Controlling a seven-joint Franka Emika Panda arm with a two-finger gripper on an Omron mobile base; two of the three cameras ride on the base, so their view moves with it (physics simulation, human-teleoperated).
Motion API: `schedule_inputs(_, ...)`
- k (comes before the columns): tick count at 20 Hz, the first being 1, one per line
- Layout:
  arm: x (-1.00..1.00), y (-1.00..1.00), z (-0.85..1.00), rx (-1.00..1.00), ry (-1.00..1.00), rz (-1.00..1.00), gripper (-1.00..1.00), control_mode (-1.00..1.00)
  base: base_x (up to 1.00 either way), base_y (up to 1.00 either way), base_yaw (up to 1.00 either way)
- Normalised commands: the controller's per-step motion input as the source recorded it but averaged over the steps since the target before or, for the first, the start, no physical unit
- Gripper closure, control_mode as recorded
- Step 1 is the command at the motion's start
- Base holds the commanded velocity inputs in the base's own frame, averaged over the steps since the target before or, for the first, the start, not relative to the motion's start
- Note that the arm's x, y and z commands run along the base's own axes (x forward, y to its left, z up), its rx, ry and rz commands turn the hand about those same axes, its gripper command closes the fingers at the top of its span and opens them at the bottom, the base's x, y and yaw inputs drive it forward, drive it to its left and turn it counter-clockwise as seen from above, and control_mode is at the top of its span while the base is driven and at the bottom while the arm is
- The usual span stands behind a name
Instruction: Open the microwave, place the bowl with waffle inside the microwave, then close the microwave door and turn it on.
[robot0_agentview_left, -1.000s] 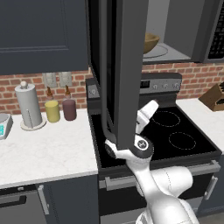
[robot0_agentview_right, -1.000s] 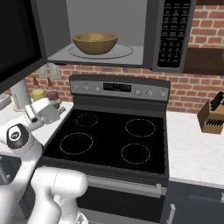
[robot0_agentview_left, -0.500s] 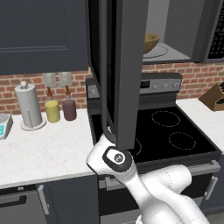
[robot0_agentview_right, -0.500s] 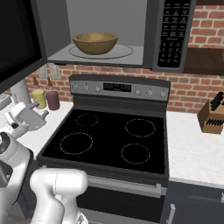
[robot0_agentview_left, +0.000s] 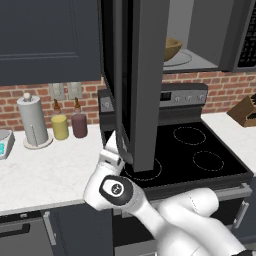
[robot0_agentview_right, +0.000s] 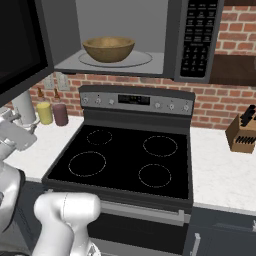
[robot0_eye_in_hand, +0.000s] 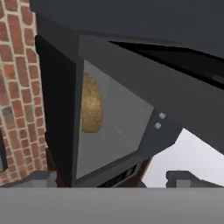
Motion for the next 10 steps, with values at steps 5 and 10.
schedule_inputs(5,-0.01,1.00,0.02,-0.15,0.07,0.00,-1.00,-1.00,0.00,0.00,0.00)
schedule_inputs(10,0.00,0.88,0.19,-0.08,0.09,0.00,-1.00,-1.00,0.00,0.00,0.00)
